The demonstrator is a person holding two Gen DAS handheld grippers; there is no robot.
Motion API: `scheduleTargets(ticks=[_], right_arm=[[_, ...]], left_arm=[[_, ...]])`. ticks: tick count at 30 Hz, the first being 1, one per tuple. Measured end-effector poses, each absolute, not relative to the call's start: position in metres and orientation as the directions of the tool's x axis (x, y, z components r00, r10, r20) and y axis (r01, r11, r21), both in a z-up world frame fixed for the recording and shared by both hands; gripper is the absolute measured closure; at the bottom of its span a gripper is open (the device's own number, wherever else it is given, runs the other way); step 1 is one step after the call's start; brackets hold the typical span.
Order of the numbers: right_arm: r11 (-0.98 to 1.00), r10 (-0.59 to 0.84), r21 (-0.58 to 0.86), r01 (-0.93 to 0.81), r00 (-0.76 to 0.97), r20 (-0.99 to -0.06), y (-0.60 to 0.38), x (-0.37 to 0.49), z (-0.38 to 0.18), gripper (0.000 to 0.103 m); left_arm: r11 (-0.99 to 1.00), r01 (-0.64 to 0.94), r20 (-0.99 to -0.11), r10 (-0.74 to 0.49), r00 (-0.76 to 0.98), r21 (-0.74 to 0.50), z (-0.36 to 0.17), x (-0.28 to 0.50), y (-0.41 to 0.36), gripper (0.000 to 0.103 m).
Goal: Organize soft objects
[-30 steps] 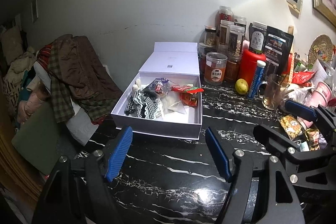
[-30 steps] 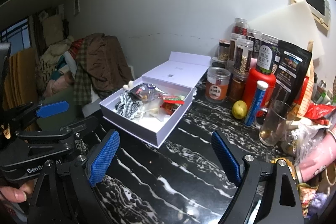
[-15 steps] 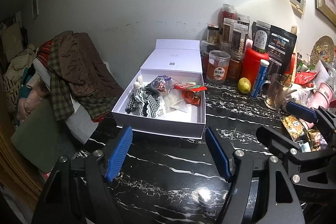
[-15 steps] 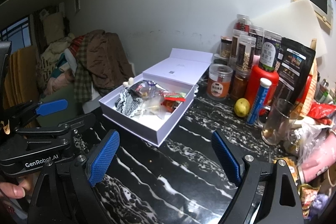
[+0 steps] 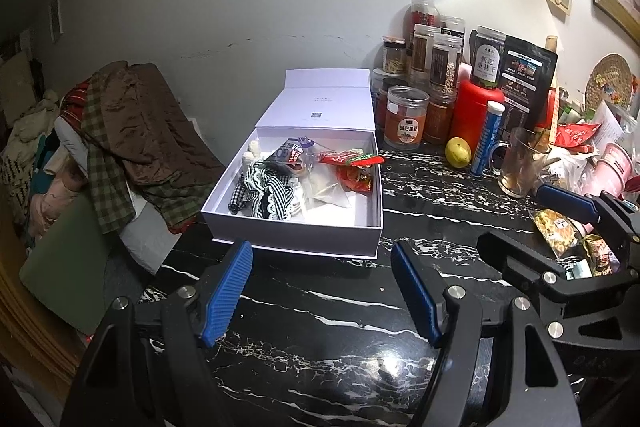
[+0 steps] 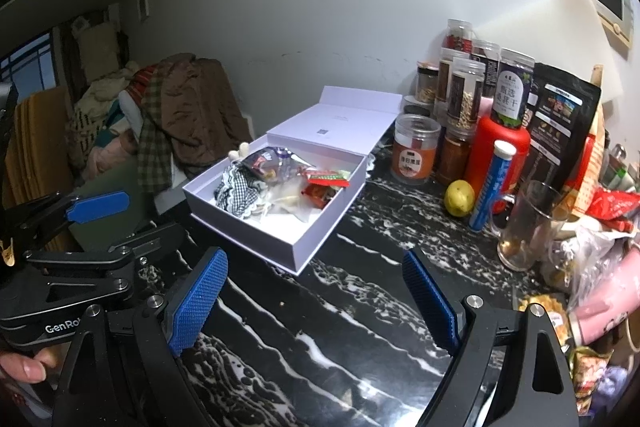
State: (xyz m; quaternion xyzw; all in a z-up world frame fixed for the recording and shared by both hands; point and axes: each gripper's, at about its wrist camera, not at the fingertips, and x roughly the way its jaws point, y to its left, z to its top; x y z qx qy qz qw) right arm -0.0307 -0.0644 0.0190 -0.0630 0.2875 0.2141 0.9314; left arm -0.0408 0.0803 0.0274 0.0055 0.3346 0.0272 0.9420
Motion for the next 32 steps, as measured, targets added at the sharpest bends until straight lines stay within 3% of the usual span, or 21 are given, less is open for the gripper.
scheduleTargets(ticks=[32], right_arm=[[0.911, 0.339, 0.007, -0.412, 0.738, -0.583, -0.0679, -0.0271, 0.0117, 0.013]], left_arm=[[0.998, -0.063, -0.649, 0.052, 0.759, 0.005, 0.0198, -0.0346, 0.0886, 0.031]])
